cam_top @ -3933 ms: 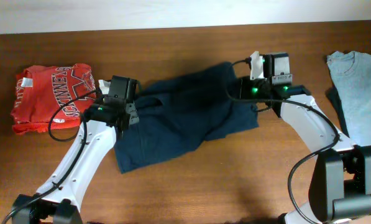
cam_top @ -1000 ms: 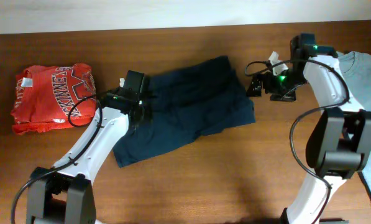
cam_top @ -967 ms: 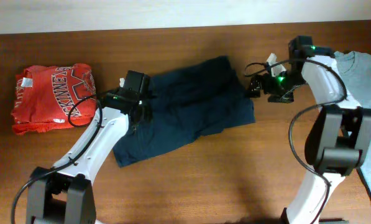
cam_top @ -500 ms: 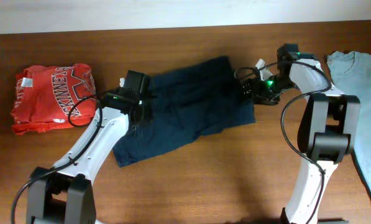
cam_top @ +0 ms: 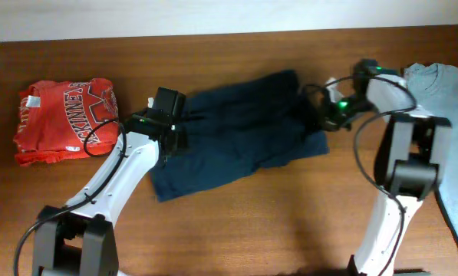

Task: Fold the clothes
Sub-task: 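Grasp the folded pants' right end with the right gripper and pull right, then lift the pants' right end with the right gripper and fold it leftward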

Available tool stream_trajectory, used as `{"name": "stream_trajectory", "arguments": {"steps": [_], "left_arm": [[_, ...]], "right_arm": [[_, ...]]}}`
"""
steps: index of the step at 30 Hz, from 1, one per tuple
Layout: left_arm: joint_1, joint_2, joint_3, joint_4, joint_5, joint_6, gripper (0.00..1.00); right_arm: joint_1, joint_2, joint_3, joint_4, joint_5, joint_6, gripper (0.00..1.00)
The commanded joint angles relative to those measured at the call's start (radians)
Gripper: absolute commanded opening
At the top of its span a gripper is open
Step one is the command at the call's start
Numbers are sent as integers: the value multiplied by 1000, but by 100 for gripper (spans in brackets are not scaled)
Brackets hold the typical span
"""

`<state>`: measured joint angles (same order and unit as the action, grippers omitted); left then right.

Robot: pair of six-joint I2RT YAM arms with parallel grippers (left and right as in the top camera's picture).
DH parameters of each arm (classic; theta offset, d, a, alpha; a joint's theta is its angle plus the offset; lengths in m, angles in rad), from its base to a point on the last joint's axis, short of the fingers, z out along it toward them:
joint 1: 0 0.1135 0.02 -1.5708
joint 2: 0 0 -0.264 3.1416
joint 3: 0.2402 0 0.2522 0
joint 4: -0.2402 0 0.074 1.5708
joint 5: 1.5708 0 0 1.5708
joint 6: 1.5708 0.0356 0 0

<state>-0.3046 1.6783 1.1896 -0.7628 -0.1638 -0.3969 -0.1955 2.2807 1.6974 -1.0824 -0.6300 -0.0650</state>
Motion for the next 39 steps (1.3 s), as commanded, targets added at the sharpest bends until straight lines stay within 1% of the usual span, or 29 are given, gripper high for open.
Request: {"name": "stream_trajectory", "arguments": {"steps": [1,5,9,10,14,18,21,22,26,27,30,39], "left_arm": [[2,1,18,-2,39,-6,4],[1,1,18,0,66,-6,4],[1,2,17,24,76,-7,4],[0,5,17,51,90,-6,1],[0,43,16,158,159,-7,1],[2,141,16,235,259,-14,1],[14,207,16,271,351,-22,1],[34,238,16,278,380,-47,1],[95,267,16,280,433,-63,1],[118,271,15,284,461,-63,1],[142,274,15,288,484,-63,1],[139,274,15,299,494,-62,1]], "right_arm": [[-98,-31,-8,-33,2,2,4],[-167,-67,-8,-78,10,1,4],[-169,-76,-8,-98,10,-10,4],[-155,-76,-9,-103,11,-10,4],[-118,-81,-8,-100,9,-9,4],[-104,-107,-8,-100,9,-9,4],[-104,-141,-8,-101,9,-9,4],[-104,-157,-8,-105,9,-9,4],[-97,-209,-8,-111,9,-10,4],[-83,-229,-8,-111,9,-17,4],[-31,-250,-8,-112,16,-36,4],[249,-255,8,-79,39,-24,4]]}}
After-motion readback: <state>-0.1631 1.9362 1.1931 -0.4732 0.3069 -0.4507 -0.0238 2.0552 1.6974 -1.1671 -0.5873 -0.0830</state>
